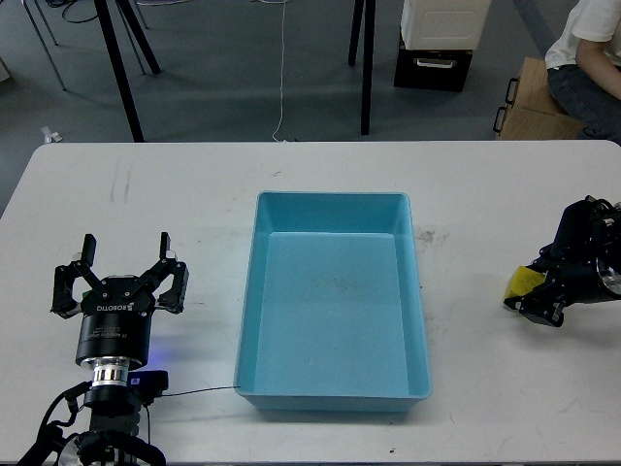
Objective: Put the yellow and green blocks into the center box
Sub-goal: 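Lift the yellow cube with the right gripper, then carry the yellow cube over the blue box and release it inside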
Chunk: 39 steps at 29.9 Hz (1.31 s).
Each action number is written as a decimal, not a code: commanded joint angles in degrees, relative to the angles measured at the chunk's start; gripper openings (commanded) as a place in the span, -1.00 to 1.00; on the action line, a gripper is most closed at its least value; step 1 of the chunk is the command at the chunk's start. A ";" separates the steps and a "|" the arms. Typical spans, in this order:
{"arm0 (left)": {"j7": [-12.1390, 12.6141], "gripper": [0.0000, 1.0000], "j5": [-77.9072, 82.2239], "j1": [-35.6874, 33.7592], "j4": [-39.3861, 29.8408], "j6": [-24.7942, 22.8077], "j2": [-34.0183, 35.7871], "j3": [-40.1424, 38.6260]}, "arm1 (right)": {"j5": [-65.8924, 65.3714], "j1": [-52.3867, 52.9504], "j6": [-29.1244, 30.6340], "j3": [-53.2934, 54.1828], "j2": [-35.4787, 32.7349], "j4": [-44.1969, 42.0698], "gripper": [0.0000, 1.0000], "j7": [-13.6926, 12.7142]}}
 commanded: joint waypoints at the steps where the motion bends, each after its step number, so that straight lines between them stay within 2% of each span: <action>1: 0.00 1.00 0.00 0.01 -0.01 0.00 0.00 0.00 | 0.41 6.40 -0.11 0.38 0.42 -0.20 -0.95 -0.01; 8: -1.31 1.00 0.00 0.01 -0.01 0.00 0.09 0.00 | 1.55 18.36 -0.55 0.20 1.48 1.03 -0.97 -0.01; 14: -1.40 1.00 0.00 -0.08 -0.01 0.00 0.09 -0.09 | 8.05 23.81 -0.46 -1.20 5.96 6.83 -0.96 -0.01; 18: -1.40 1.00 0.00 -0.17 -0.01 0.09 0.09 -0.70 | 11.92 27.59 -0.46 -6.20 11.31 9.03 -0.96 -0.01; 34: -1.40 1.00 0.00 -1.22 -0.01 0.26 0.09 -1.58 | 12.81 26.73 -0.20 -18.33 27.75 8.68 -0.95 -0.01; 39: -1.40 1.00 0.00 -1.31 -0.09 0.26 0.09 -2.29 | 12.64 23.65 -0.20 -19.66 31.18 6.75 -0.88 -0.01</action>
